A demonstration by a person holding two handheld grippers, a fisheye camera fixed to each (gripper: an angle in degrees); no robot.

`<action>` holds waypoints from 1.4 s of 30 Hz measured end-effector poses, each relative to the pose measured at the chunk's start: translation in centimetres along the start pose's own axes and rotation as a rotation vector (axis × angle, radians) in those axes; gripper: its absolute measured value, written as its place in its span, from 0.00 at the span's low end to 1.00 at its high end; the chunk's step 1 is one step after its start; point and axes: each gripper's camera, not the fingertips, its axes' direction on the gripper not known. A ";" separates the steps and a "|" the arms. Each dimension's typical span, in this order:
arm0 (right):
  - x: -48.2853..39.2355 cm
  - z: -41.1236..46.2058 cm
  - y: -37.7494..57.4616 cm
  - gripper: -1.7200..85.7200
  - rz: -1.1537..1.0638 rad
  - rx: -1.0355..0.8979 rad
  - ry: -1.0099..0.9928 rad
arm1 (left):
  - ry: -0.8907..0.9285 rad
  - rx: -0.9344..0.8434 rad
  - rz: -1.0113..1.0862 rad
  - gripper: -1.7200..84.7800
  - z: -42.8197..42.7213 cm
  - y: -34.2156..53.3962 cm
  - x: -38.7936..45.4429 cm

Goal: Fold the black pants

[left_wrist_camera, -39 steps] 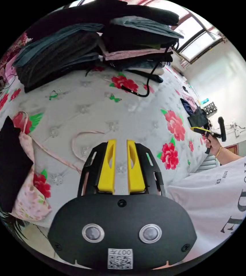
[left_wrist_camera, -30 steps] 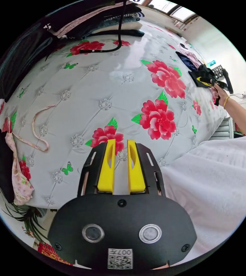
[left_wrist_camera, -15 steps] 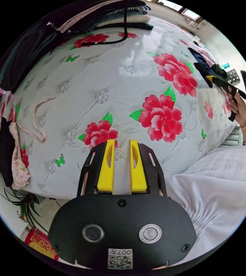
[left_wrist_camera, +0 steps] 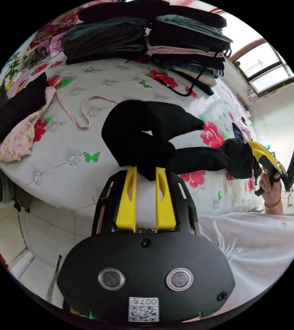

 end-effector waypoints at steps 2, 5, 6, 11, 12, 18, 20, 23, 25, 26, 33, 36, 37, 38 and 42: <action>7.0 -3.2 5.5 0.14 0.268 -0.016 0.158 | 0.011 0.022 -0.048 0.12 -1.0 0.8 -2.0; 12.6 -8.1 11.4 0.17 0.488 -0.023 0.296 | -0.006 0.036 -0.055 0.13 -2.2 1.9 -3.2; 13.2 -9.0 12.1 0.18 0.511 -0.028 0.325 | 0.000 0.031 -0.043 0.13 -2.3 2.2 -3.0; 15.2 -11.4 13.5 0.18 0.552 -0.108 0.450 | 0.085 -0.013 0.065 0.13 -1.3 1.4 0.1; 15.6 -10.9 13.6 0.17 0.567 -0.134 0.424 | 0.103 -0.027 0.110 0.13 -1.0 1.0 1.4; 10.0 -7.8 9.6 0.07 0.451 -0.143 0.030 | 0.247 -0.073 0.347 0.16 -0.9 0.6 8.2; 4.5 -6.9 5.3 0.06 0.330 -0.063 -0.303 | 0.319 -0.071 0.386 0.16 -1.7 0.9 9.1; -3.2 -7.2 -0.6 0.08 0.092 -0.004 -0.550 | 0.301 0.025 0.378 0.16 -5.6 1.3 8.2; -6.1 -8.6 -3.4 0.10 -0.045 -0.028 -0.497 | 0.219 0.072 0.372 0.15 -8.3 1.3 6.3; -7.1 -9.4 -4.6 0.11 -0.135 -0.073 -0.520 | 0.166 0.101 0.336 0.15 -10.0 1.2 4.3; 0.2 -14.8 -2.3 0.12 0.060 -0.017 -0.262 | 0.084 0.153 0.281 0.16 -15.2 2.9 0.3; 8.0 -18.4 1.9 0.11 0.389 0.022 -0.121 | 0.171 0.088 0.407 0.16 -12.5 3.3 5.8; 10.7 -20.2 3.6 0.11 0.501 0.057 -0.085 | 0.205 0.070 0.428 0.16 -11.7 3.3 7.0; 13.0 -21.9 5.1 0.11 0.605 0.090 -0.043 | 0.293 0.021 0.461 0.16 -9.7 3.3 9.6; 17.5 -26.2 7.8 0.11 0.805 0.191 0.054 | 0.139 -0.329 0.567 0.09 0.7 2.4 16.2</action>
